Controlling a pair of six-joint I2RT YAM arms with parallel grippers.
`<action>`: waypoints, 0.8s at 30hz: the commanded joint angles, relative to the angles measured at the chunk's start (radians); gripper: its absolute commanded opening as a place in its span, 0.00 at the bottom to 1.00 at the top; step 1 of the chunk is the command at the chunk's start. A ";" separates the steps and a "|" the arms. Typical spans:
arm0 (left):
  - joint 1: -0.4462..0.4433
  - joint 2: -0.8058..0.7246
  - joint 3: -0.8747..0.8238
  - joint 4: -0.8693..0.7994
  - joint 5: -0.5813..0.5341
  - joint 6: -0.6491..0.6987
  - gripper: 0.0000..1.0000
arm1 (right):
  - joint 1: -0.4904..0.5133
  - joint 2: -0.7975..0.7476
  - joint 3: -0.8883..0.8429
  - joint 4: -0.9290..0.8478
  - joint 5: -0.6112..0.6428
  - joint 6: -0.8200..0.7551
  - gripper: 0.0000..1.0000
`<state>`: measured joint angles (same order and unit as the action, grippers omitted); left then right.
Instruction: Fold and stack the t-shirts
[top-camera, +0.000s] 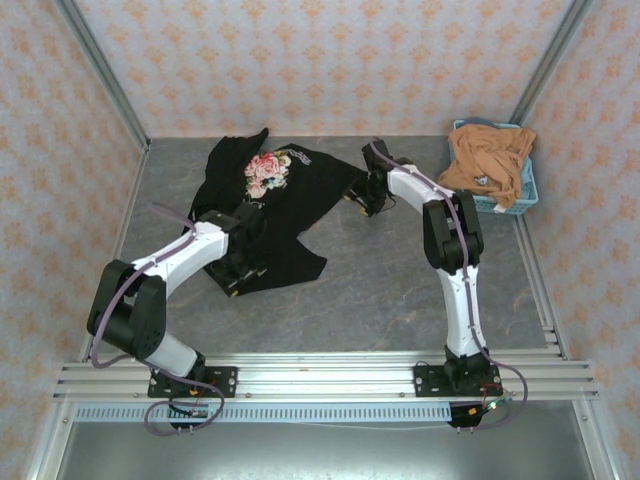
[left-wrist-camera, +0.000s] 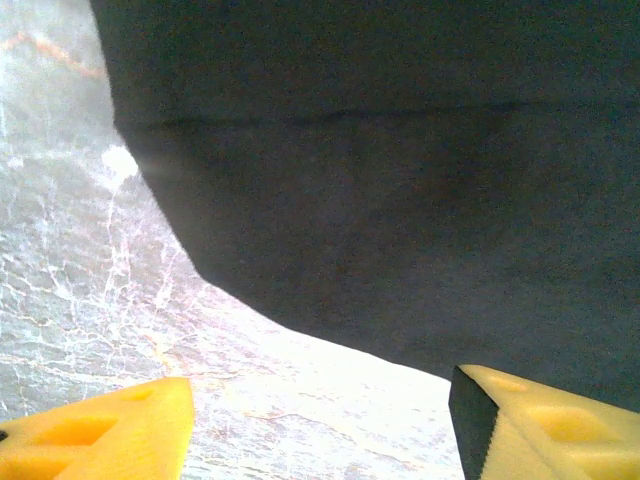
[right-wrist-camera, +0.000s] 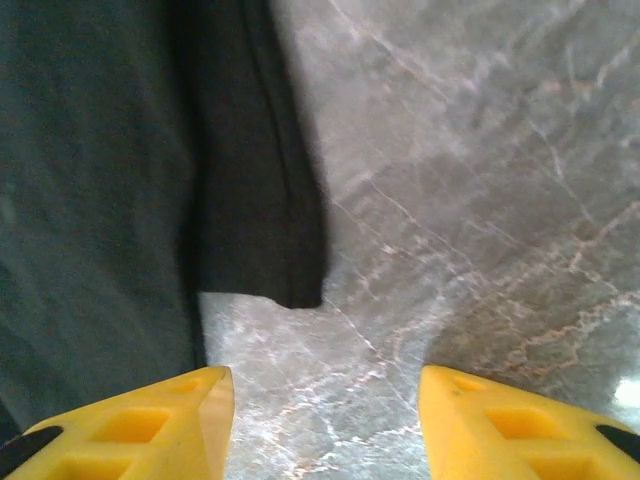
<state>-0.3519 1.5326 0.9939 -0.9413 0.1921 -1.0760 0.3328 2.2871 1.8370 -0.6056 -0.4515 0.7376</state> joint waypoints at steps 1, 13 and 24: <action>-0.012 0.031 -0.022 0.032 0.049 -0.050 0.72 | -0.002 0.035 0.063 0.009 0.014 0.031 0.52; 0.006 0.223 0.019 0.230 -0.069 -0.066 0.58 | -0.004 0.243 0.275 0.066 -0.013 0.105 0.55; 0.178 0.004 0.178 0.216 -0.212 0.079 0.00 | -0.006 0.113 0.351 0.061 0.132 0.079 0.00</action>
<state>-0.1932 1.6718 1.0855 -0.7013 0.0875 -1.0603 0.3332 2.5343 2.1811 -0.5137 -0.4213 0.8536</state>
